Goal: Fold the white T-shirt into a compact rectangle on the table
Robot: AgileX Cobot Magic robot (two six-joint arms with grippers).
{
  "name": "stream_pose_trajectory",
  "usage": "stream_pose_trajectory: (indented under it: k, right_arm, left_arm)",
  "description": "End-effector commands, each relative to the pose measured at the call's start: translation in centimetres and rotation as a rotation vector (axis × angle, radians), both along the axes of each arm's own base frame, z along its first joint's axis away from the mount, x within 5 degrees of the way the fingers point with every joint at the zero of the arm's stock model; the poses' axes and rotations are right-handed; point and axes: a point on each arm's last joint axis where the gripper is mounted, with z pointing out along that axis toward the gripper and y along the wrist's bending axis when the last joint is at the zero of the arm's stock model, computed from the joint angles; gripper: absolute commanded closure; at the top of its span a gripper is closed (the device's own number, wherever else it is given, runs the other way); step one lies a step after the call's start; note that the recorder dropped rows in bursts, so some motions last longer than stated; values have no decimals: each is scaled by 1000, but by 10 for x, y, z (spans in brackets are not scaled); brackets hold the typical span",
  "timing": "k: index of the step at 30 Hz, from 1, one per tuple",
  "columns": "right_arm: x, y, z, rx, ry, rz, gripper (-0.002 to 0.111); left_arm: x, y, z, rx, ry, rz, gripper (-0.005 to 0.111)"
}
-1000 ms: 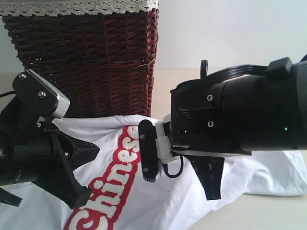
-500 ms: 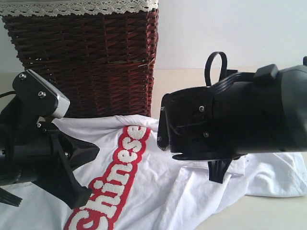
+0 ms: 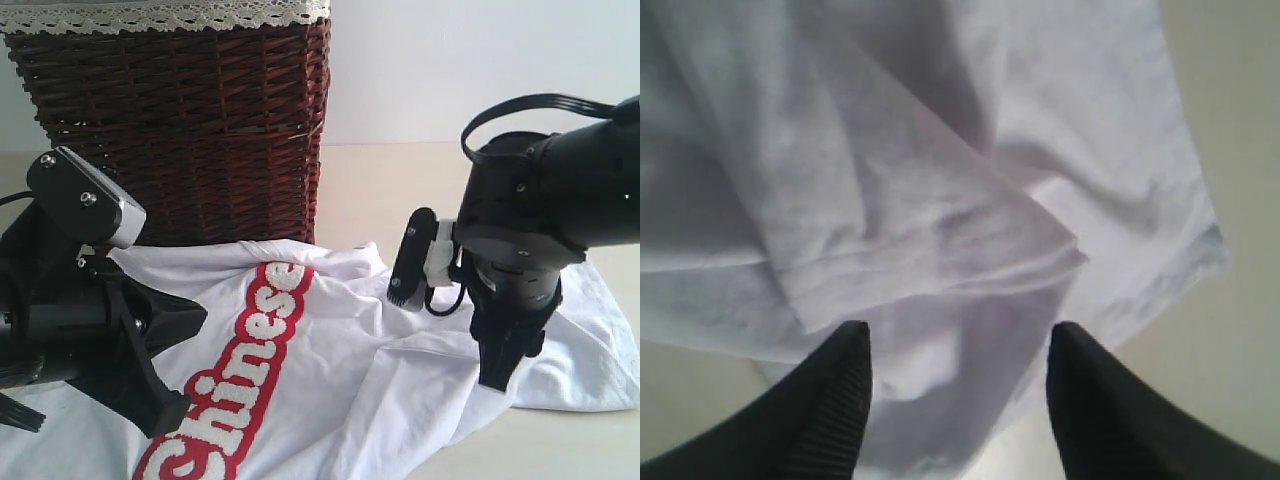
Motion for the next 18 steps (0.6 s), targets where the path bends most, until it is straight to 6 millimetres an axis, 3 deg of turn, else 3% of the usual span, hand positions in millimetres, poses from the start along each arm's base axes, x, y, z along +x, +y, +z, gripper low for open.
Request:
stream_pose_trajectory:
  k: [1,9,14,18]
  right_arm:
    - [-4,3,-9,38,41,115,56]
    - [-19,18,-4,106,100,182,55]
    - [-21,9,-32,-14,120,185,55]
    - [-13,5,-38,-83,43,168,55]
  left_arm:
    - [-1,0,-1,4,1,-6,107]
    - [-1,0,-1,4,1,-6,107]
    - [-1,0,-1,4,1,-6,107]
    - [-1,0,-1,4,1,-6,107]
